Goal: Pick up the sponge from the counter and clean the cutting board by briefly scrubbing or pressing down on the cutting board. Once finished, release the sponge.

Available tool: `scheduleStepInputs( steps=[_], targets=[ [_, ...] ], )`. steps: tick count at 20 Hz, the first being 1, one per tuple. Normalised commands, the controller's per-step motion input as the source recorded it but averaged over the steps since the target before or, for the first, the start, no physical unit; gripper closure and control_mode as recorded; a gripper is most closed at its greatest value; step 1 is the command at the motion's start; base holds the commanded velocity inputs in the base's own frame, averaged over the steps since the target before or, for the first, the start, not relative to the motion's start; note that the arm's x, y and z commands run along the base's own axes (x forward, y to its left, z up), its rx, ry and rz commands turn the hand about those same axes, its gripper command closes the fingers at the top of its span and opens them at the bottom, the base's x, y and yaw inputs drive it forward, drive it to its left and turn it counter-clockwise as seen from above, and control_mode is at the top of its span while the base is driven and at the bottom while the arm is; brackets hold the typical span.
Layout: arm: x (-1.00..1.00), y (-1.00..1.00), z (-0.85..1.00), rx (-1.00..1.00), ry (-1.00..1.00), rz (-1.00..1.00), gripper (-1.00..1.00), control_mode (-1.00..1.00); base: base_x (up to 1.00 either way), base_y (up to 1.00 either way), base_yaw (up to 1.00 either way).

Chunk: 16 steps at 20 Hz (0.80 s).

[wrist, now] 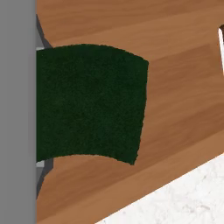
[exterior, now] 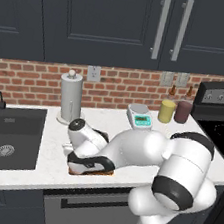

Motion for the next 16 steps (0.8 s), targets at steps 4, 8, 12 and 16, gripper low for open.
scheduleStepInputs(
  steps=[4,8,12,16],
  targets=[
    [-0.24,-0.12,0.56,0.07,-0.01,-0.02,1.0,-1.0,0.0,0.0,0.0],
    [-0.01,-0.16,0.8,0.37,0.09,-0.1,1.0,-1.0,0.0,0.0,0.0],
    [0.0,-0.33,0.46,0.29,0.06,-0.2,1.0,-1.0,0.0,0.0,0.0],
    [0.01,-0.19,0.01,0.12,0.29,-0.31,1.0,-1.0,0.0,0.0,0.0]
  ],
)
